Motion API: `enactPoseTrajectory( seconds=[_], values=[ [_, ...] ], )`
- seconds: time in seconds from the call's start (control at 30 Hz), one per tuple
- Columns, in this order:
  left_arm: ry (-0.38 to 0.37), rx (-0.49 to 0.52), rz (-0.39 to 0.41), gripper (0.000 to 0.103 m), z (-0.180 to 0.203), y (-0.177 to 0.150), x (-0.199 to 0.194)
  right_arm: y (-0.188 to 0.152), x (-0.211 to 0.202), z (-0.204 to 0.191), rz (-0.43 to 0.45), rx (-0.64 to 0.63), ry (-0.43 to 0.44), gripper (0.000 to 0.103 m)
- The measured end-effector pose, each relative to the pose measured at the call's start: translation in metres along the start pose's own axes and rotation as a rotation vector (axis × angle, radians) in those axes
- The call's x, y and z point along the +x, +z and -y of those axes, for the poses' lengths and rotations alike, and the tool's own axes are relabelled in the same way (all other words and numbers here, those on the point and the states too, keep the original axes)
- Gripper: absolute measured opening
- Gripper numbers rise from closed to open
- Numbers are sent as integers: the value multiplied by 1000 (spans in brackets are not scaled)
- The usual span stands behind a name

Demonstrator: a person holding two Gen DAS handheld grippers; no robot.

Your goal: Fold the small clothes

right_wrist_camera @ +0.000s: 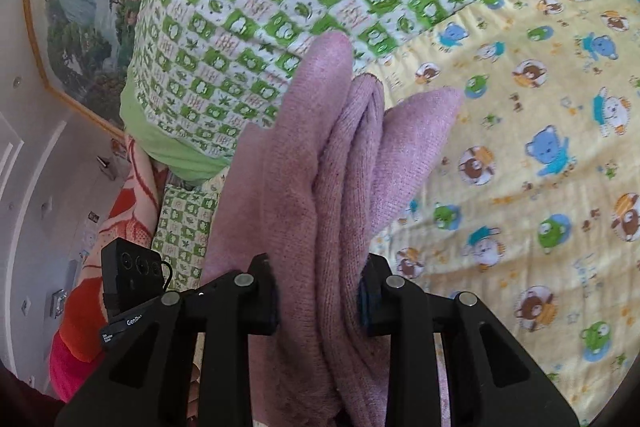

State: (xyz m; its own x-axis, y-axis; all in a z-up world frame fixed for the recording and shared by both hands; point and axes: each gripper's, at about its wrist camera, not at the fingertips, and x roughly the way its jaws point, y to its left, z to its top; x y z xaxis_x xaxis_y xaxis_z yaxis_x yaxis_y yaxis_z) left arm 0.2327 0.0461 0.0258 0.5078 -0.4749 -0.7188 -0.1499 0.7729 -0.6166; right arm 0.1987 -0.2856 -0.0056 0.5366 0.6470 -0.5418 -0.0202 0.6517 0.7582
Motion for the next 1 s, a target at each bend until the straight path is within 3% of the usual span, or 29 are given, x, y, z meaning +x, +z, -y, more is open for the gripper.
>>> enactPoseTrajectory(
  seconds=[0.23, 0.43, 0.67, 0.83, 1.0],
  values=[
    [41, -86, 42, 41, -56, -6, -33, -19, 55, -23, -99, -30, 48, 30],
    [69, -102, 3, 42, -83, -14, -22, -26, 85, -12, -172, -42, 9, 30],
    [64, -143, -12, 55, -106, -23, -12, -28, 97, 22, -212, -9, -13, 32],
    [75, -166, -25, 58, -106, -25, -17, -27, 96, 18, -208, -3, -42, 46],
    [83, -164, -21, 61, -101, -37, -40, -30, 67, 11, -165, -1, -78, 51]
  ],
)
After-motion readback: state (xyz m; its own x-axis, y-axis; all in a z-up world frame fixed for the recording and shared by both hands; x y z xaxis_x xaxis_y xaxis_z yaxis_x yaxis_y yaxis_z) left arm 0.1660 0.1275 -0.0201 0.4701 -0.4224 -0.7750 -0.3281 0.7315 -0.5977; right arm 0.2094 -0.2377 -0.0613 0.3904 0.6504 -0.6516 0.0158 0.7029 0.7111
